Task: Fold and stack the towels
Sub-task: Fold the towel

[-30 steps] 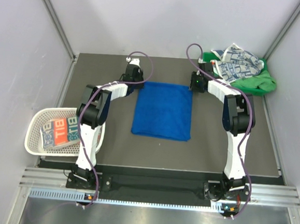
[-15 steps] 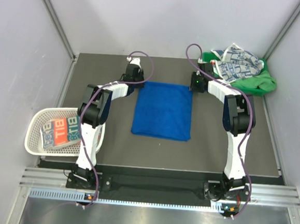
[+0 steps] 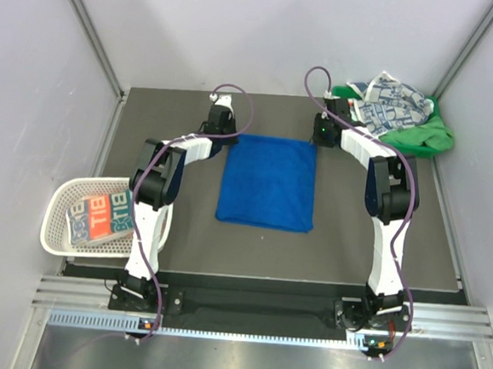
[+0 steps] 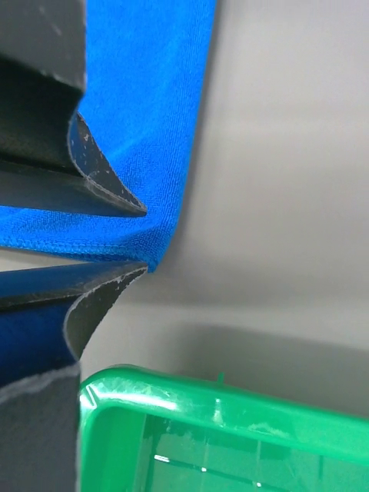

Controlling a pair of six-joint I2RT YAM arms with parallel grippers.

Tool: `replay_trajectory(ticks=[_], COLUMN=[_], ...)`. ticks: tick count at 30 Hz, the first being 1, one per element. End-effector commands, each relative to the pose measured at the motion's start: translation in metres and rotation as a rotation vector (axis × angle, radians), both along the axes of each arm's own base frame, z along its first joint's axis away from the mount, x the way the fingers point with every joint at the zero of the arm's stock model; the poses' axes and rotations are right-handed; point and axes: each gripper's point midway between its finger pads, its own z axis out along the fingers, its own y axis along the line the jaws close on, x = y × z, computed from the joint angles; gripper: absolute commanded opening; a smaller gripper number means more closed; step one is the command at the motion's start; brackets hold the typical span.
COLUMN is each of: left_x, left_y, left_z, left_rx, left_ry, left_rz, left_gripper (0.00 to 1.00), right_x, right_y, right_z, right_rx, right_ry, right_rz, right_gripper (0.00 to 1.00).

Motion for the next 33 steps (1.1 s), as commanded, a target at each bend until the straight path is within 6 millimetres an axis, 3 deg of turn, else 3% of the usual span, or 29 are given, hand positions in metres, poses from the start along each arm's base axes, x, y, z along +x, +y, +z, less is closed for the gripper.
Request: replay_trajectory(ticks=[1, 7, 17, 27, 33], left_x=[-0.008, -0.008, -0.009, -0.008, -0.008], left_y=[-0.004, -0.007, -0.004, -0.005, -0.005], left_z=[-0.026, -0.026, -0.027, -0.027, -0.027], left_rx=[0.001, -0.011, -0.007, -0.015, -0.012], left_ry=[0.072, 0.074, 0.076, 0.077, 0.077], left_rz=[-0.011, -0.016, -0.011, -0.01, -0.011], left_gripper=[0.19, 0.15, 0.14, 0.14, 0.14], right_x=[0.011, 0.009, 0.007, 0.011, 0.009], right_y=[0.007, 0.008, -0.004, 0.007, 0.006], right_z=[0.008, 0.005, 0.01, -0.006, -0.016], right_rx=[-0.01, -0.018, -0.081, -0.124, -0.147], right_ry=[-0.032, -0.018, -0.031, 0.0, 0.025], right_rz=[0.015, 0.018, -0.012, 0.013, -0.004], right_gripper=[0.29, 0.27, 0.35, 0.35, 0.3])
